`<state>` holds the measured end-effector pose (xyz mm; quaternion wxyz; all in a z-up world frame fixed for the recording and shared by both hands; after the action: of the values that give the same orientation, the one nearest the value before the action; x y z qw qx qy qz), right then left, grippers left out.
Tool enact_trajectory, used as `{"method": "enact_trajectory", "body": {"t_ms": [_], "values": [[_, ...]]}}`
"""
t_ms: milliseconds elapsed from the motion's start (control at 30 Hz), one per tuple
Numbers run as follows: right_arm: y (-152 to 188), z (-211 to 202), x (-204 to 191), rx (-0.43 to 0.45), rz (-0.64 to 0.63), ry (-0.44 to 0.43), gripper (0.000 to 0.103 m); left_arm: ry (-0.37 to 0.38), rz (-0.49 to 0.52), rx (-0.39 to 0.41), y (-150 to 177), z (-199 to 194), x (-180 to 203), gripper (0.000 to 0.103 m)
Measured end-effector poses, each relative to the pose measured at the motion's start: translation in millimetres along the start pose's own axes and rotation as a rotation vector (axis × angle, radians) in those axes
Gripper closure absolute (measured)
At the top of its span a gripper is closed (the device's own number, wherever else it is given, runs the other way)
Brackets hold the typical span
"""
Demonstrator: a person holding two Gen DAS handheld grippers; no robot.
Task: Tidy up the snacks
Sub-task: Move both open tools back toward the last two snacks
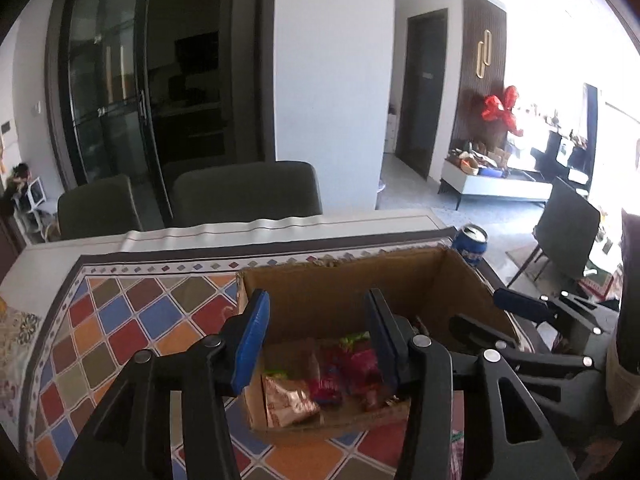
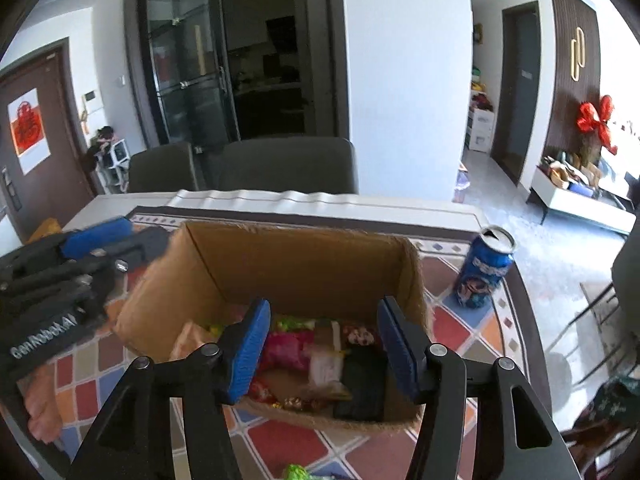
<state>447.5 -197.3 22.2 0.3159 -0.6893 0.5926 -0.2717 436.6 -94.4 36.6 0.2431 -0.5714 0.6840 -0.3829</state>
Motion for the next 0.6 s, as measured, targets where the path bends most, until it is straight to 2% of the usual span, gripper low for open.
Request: {"method": "enact_trajectory", "body": {"t_ms": [233,400,600], "values": [[25,-27,5,0.005,0.049,0.015,0.046,0.051,0.078,0.036,22,-29,18,0.054],[51,-45,14,-0.007,0.132,0.009,0.046,0.091,0.153,0.055,35,-47,34,0.054],[79,-61,11,-0.037,0.133,0.055,0.046,0.140,0.250,0.057,57,-56,46,0.054]]}}
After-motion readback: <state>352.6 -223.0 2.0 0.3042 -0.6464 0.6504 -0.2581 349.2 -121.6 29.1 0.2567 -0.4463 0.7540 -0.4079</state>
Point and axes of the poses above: each gripper's, at about its wrist camera, not at the fingertips, and z roughly the way its jaws point, x to its right, y to its underside, the point moved 3 cm from there along z, roughly the way its jaws point, and after that the axes turned 6 degrees about -z, right-handed, at the moved point
